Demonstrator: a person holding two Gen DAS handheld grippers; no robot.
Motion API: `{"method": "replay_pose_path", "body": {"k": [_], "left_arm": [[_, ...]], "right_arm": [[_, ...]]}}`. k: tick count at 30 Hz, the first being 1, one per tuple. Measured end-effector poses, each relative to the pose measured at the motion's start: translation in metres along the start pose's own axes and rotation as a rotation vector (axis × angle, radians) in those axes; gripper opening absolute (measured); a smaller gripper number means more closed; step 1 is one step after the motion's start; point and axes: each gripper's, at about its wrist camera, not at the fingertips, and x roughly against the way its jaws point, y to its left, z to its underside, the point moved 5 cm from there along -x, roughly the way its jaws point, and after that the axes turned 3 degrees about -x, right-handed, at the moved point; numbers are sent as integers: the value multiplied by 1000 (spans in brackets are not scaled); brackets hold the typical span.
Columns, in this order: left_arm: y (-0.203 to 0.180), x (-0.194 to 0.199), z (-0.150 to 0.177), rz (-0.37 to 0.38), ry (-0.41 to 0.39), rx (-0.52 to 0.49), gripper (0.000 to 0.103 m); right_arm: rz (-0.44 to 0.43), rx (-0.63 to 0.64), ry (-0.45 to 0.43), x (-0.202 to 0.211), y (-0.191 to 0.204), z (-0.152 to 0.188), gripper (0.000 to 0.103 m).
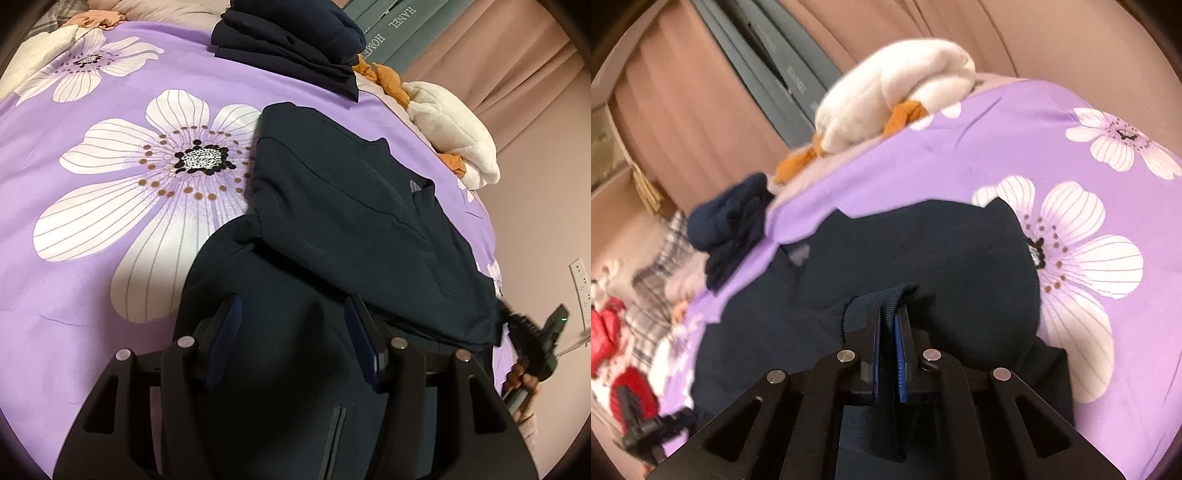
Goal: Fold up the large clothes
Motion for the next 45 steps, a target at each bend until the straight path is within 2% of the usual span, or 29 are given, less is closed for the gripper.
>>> {"method": "replay_pose_path", "body": {"k": [2, 3, 4, 6, 7, 9, 11, 12, 15, 16, 18, 22, 25, 30, 33, 36, 38, 45], "left_arm": [[-6, 1, -4, 10, -13, -4, 57], [-10, 1, -7, 15, -19, -8, 57], [-15, 1, -11, 21, -26, -15, 57], [-25, 1, -18, 31, -45, -29, 57], [-31, 0, -23, 35, -57, -40, 57], [-43, -4, -31, 46, -70, -57, 57], [-55, -15, -35, 64, -63, -74, 57], [-58, -22, -36, 61, -57, -79, 56], [-62, -48, -31, 2, -16, -124, 55], [-58, -59, -27, -50, 4, -149, 55], [-47, -77, -20, -130, 52, -171, 44], [-48, -77, -19, -160, 37, -234, 45], [-49, -69, -25, -162, 31, -208, 45], [-79, -55, -35, -80, -51, -234, 45], [-97, -69, -37, -75, -34, -273, 45], [-101, -92, -33, -125, 12, -306, 45], [-92, -112, -26, -155, 85, -292, 46], [-84, -95, -31, -144, 76, -257, 47]], "right_arm": [[51, 27, 71, -10, -3, 8, 9], [71, 31, 85, -10, -4, 10, 18], [92, 29, 70, -6, -5, 9, 30], [140, 3, -22, 12, -6, 1, 35], [143, -3, -65, 21, -5, -4, 35], [83, 9, -124, 37, 4, -7, 35], [-5, 60, -96, 35, 21, -1, 35], [-20, 91, -75, 31, 29, 4, 35], [6, 195, 0, 14, 43, 24, 35], [32, 215, 33, 6, 42, 31, 35], [81, 210, 90, -8, 32, 43, 35], [67, 168, 96, -9, 18, 46, 32], [79, 168, 98, 1, 21, 44, 32], [-25, 197, 22, 22, 37, 39, 32], [-55, 191, 46, 15, 43, 39, 32], [4, 223, 102, -6, 43, 47, 32], [33, 235, 131, -16, 40, 52, 32], [13, 229, 122, -5, 44, 44, 32]]}}
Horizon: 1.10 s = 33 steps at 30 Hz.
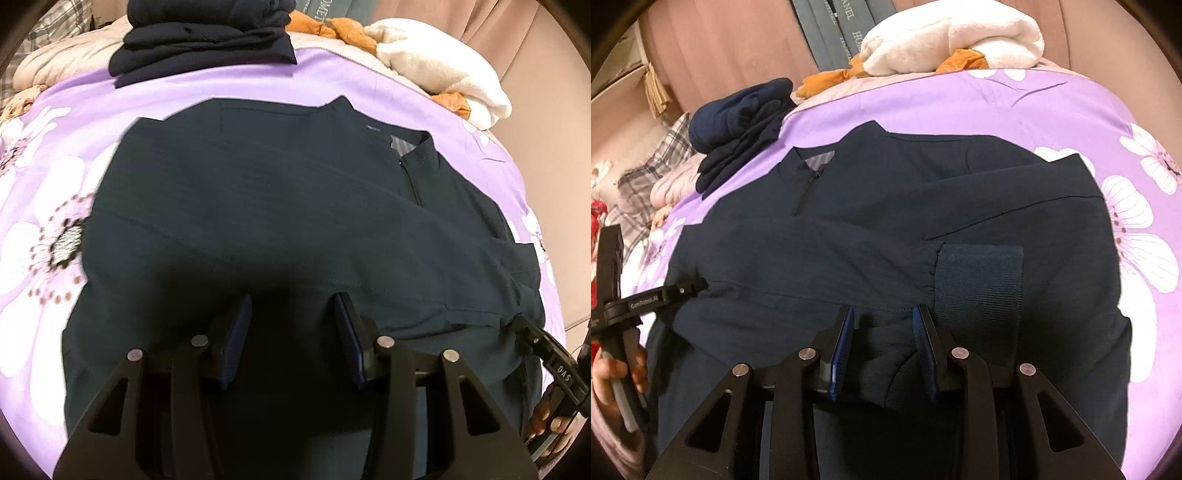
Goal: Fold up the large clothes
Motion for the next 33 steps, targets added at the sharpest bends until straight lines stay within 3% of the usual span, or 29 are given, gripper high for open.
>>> {"method": "replay_pose_path", "body": {"k": [3, 7, 14, 17, 22, 29, 33], "left_arm": [[7, 10, 8, -17, -26, -14, 55], [15, 5, 18, -25, -14, -11, 54], [17, 40, 35, -11, -36, 4, 55], [18, 66, 56, 3, -33, 3, 56], [17, 107, 101, 47, -56, 12, 69], [25, 143, 169, 17, -70, 42, 80], [23, 151, 194, -25, -62, 19, 88]], "right_arm": [[12, 31, -20, 9, 1, 4, 32], [33, -4, 21, -10, -10, 13, 32], [15, -38, 16, 19, -4, 11, 32], [-1, -31, 17, 38, 1, 26, 34], [-25, -28, 55, 60, 6, 59, 41], [-24, -25, 104, 81, 15, 101, 48], [-32, -38, 128, 85, 20, 121, 60]]}}
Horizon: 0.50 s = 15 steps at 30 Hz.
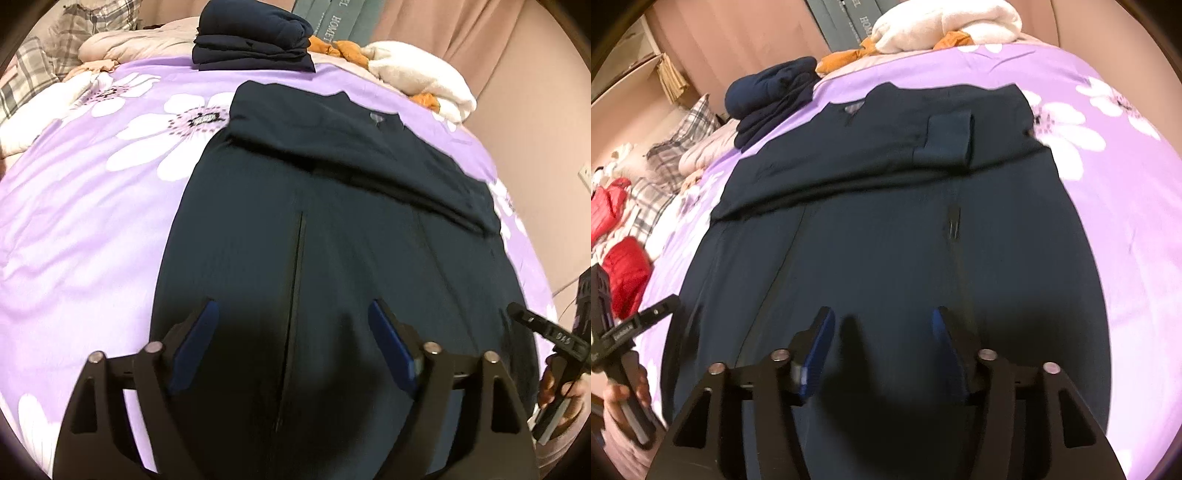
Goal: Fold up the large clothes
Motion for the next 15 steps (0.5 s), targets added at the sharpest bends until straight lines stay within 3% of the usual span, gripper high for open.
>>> {"method": "replay_pose_path", "body": {"k": [7, 10, 15], "left_arm": [[-5, -3, 35, -69, 67, -61, 99], [-6, -5, 50, -123, 84, -103, 102], [-3, -1, 66, -144, 74, -120, 102]], "right_arm": [[104, 81, 15, -1, 14, 25, 75], [154, 125, 16, -4, 20, 32, 77], [176, 128, 4, -3, 22, 38, 79]]}}
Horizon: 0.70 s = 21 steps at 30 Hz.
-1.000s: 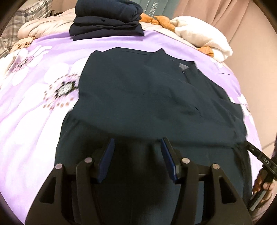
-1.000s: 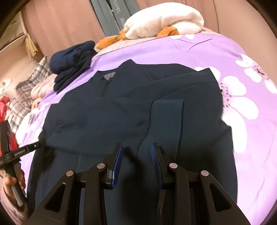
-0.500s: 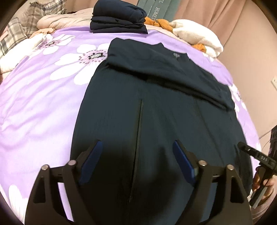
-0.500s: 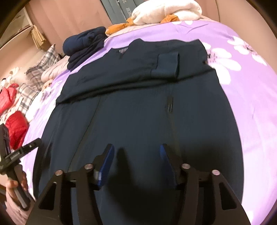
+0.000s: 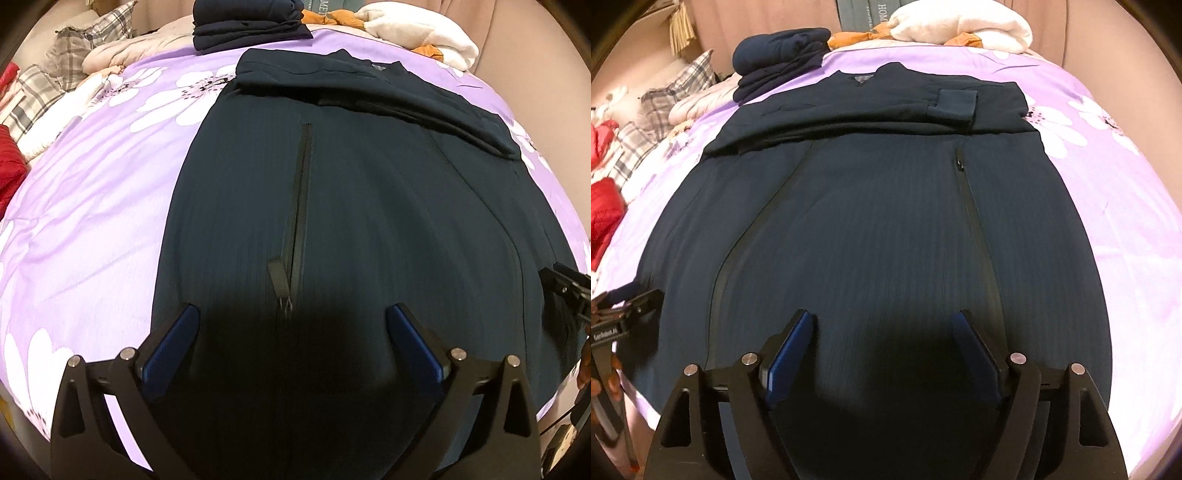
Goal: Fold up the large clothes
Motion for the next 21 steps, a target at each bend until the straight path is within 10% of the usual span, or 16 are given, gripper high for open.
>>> {"method": "replay_pose_path", "body": {"k": [21], "left_arm": [[1, 40, 30, 40, -14, 52, 102]], "right_arm": [[12, 7, 54, 25, 3, 46, 80]]}}
